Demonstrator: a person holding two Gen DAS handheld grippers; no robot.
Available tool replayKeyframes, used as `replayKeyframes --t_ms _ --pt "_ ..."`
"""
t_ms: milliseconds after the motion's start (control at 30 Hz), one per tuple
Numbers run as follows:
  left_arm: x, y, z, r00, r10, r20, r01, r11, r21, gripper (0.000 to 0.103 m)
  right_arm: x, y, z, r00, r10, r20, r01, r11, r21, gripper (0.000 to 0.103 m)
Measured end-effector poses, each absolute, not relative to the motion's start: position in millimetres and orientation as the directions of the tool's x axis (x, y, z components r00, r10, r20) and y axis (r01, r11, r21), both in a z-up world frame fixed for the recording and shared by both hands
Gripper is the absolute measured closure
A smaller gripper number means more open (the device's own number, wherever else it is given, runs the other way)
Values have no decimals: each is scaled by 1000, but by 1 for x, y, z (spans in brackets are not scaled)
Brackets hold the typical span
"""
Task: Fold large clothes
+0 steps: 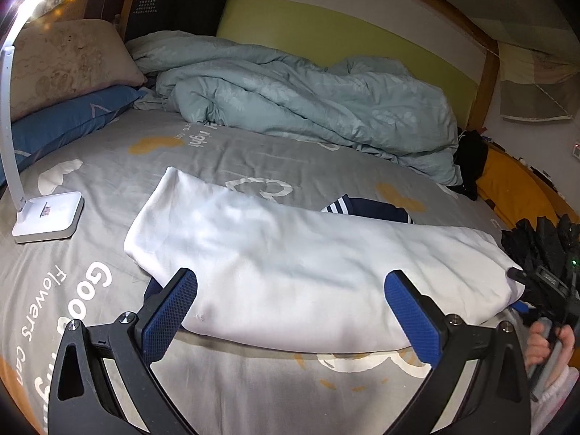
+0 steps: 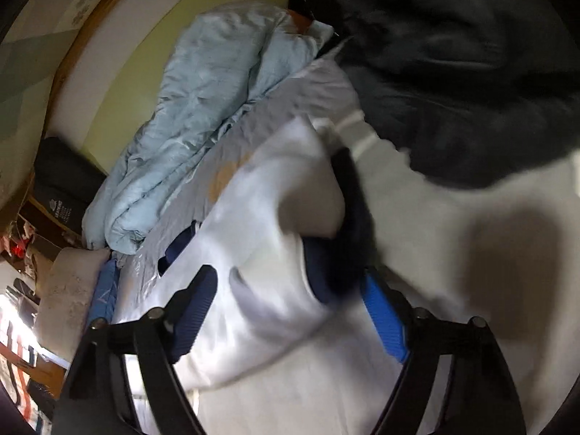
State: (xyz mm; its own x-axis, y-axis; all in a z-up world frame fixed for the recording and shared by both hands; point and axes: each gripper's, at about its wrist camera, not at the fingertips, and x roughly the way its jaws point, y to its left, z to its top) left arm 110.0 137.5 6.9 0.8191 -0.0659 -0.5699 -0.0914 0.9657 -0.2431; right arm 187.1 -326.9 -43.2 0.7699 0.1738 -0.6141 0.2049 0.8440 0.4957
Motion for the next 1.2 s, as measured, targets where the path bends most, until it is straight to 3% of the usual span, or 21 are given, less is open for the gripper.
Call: replayKeyframes --t_ms 33,133,167,267,333,467,600,767,933,1000,1100,1200 --pt "110 138 6 815 -61 -576 -98 966 -241 0 191 -326 -44 774 134 -619 221 859 462 35" --pt "110 142 6 808 -78 -584 -102 958 -269 0 198 -316 -47 767 78 -636 230 893 387 76" --pt "110 143 8 810 -84 -580 -101 955 -279 0 194 -309 -42 780 40 -624 228 911 344 84" --pt "108 145 20 830 -86 -551 -96 952 -292 0 180 -267 -18 826 -102 -554 175 981 81 90" --pt "107 147 27 839 -89 -536 -94 948 -304 0 172 -242 -5 850 -127 -511 134 991 -24 90" --pt "101 150 37 855 -79 -512 -94 948 -303 0 160 -197 26 887 -19 -461 1 999 -39 90" --pt "95 157 43 863 -73 -501 -100 945 -311 0 166 -140 22 850 92 -518 -121 992 -22 90" --pt "94 165 44 857 -21 -515 -147 948 -283 0 173 -88 -31 760 91 -644 -198 976 -96 89" --pt "100 184 35 840 14 -542 -208 932 -298 0 157 -81 -46 757 91 -647 -222 967 -122 84" --pt "101 192 33 839 6 -544 -227 913 -340 0 158 -87 -39 747 134 -651 -248 965 -86 80" --pt "104 198 30 835 5 -550 -239 904 -355 0 149 -87 -30 722 250 -646 -327 945 0 60" --pt "111 201 23 812 52 -581 -282 907 -314 0 132 -77 -20 745 298 -597 -380 925 -13 56"
